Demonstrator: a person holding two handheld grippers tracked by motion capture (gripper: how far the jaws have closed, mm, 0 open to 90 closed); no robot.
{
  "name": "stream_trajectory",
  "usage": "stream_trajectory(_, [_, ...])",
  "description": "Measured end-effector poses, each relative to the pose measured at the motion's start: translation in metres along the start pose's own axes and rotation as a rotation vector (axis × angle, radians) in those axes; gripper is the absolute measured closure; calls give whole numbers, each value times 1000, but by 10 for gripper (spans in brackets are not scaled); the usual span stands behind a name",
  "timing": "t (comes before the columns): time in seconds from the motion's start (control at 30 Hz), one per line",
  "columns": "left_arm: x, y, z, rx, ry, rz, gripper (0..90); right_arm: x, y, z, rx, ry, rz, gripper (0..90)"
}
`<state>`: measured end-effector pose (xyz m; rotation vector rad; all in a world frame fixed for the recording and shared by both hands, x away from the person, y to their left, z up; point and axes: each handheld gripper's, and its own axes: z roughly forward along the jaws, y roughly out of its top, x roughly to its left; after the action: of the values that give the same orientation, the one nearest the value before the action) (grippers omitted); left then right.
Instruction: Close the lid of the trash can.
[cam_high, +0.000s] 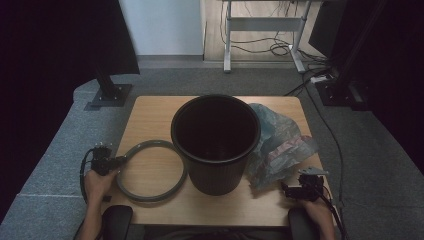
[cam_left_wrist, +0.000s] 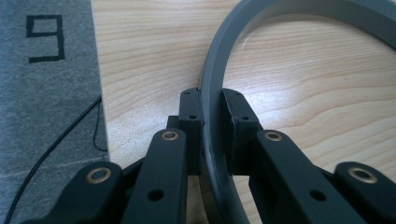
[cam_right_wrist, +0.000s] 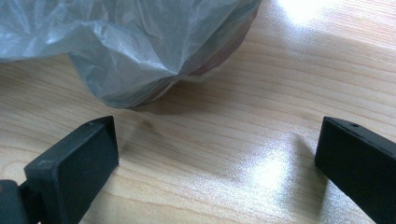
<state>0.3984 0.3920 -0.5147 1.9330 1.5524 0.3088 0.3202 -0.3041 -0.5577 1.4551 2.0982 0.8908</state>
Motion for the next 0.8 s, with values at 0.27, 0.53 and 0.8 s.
stream_trajectory(0.27, [-2, 10, -21, -33, -36, -3, 795, 0, 0, 0, -1, 0, 0, 0])
stream_trajectory(0.53, [-3, 24, -42, -40, -54, 5, 795, 0, 0, 0, -1, 0, -1, 0])
stream_trajectory(0.8, [-4, 39, -60, -29, -51, 13, 795, 0, 0, 0, -1, 0, -1, 0])
